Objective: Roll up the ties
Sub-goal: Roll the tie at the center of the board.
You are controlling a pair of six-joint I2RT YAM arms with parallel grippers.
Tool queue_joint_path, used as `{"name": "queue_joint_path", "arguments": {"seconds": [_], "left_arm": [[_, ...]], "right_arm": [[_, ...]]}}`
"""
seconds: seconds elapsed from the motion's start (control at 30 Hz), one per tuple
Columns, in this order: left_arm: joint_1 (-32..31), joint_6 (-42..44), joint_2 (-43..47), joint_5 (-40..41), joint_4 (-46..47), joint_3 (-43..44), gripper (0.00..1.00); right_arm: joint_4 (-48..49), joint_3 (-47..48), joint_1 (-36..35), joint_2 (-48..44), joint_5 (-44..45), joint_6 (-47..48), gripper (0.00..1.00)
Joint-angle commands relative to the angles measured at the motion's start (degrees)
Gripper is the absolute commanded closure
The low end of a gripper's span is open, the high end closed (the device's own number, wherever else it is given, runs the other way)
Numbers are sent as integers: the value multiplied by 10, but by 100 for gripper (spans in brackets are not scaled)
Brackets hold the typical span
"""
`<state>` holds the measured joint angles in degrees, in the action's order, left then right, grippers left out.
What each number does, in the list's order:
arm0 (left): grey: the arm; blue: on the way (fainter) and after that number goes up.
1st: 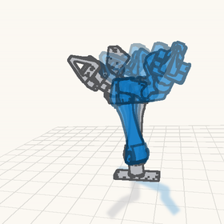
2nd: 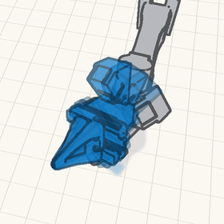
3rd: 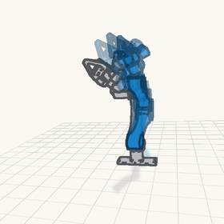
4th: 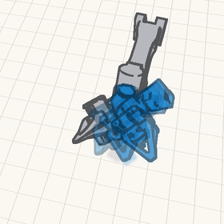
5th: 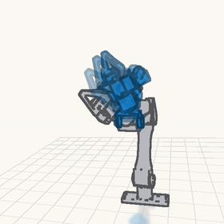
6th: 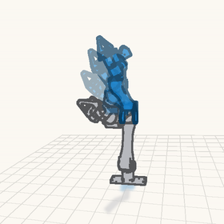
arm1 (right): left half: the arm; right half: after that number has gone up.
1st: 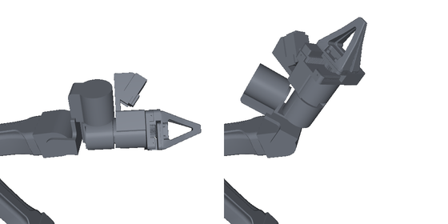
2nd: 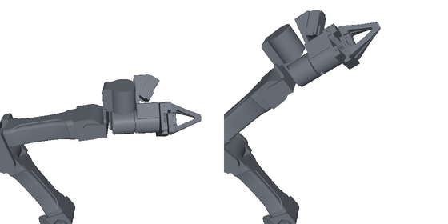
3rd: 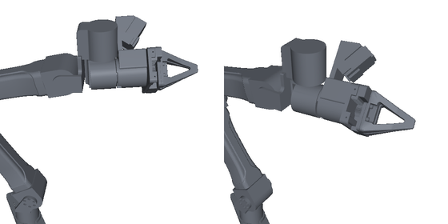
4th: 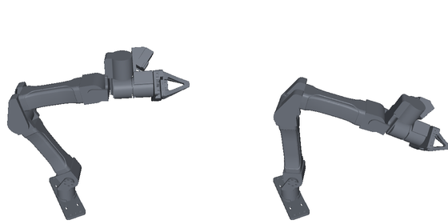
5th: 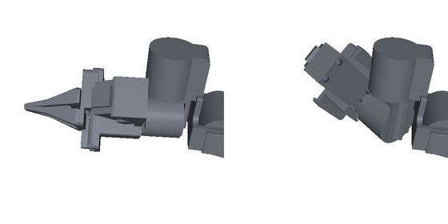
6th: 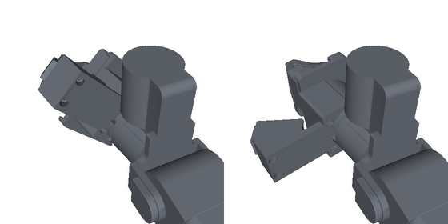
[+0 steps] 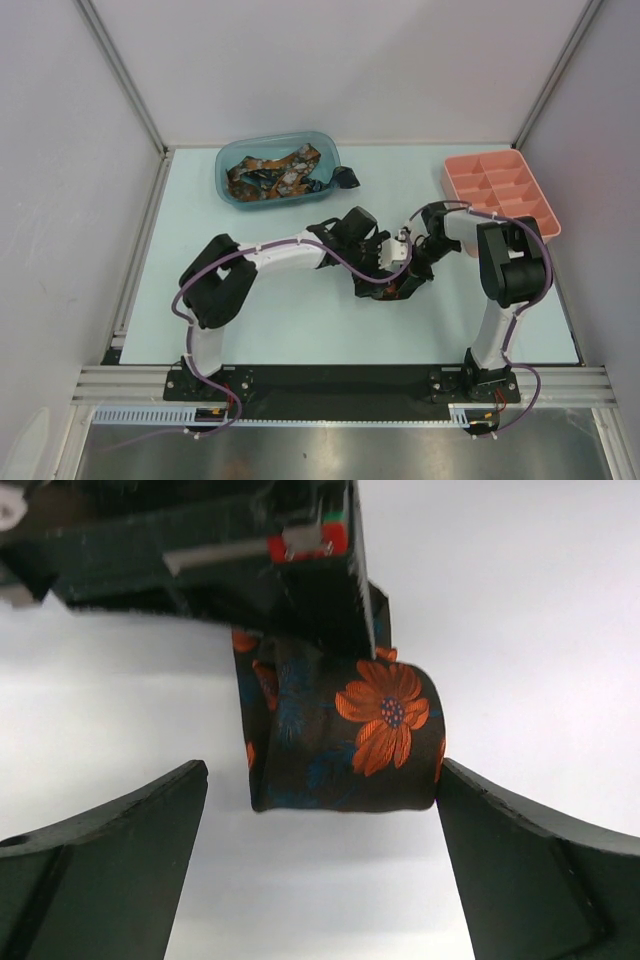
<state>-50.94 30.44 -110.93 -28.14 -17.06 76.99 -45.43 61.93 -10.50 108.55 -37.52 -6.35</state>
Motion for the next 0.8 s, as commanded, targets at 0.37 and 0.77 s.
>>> {"name": "queue_joint_path", "arguments": {"seconds": [0.37,0.77], "left_arm": [[-28,50,-68,-12,36,61,17],[-25,73,-64,21,-13,-11,80]], "right_arm": [[20,29,-19,42,84,25,100],[-43,37,50,-46,17,89,58]]}}
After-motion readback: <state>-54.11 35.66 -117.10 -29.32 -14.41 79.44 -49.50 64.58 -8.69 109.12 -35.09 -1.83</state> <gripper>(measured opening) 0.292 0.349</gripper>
